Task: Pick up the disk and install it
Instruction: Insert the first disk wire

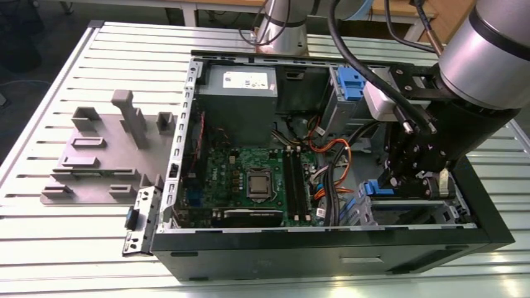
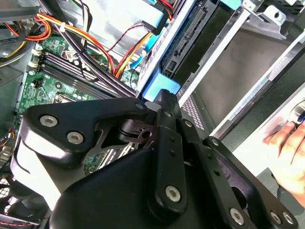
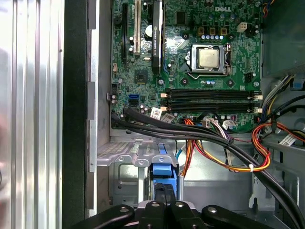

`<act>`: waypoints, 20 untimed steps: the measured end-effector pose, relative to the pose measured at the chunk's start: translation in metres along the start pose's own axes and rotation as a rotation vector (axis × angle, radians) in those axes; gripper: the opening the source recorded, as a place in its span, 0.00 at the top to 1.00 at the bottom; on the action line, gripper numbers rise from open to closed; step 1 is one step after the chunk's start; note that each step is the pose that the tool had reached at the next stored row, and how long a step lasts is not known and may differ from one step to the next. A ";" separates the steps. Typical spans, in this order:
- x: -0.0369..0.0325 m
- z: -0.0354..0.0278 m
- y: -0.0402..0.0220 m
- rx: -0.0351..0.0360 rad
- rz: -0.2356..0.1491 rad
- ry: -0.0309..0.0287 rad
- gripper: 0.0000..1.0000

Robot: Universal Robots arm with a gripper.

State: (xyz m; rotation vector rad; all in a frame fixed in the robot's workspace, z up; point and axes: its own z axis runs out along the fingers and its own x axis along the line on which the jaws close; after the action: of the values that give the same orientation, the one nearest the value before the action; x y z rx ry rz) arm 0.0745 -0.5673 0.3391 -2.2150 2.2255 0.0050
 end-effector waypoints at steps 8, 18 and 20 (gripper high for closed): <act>0.0000 0.0001 -0.0019 -0.0002 0.000 -0.0001 0.89; -0.0001 0.0003 -0.0141 -0.0046 0.000 0.0000 0.89; -0.0001 0.0004 -0.0172 -0.0052 0.000 0.0000 0.89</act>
State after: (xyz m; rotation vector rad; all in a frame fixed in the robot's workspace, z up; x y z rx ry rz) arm 0.0917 -0.5673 0.3387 -2.2176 2.2281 0.0109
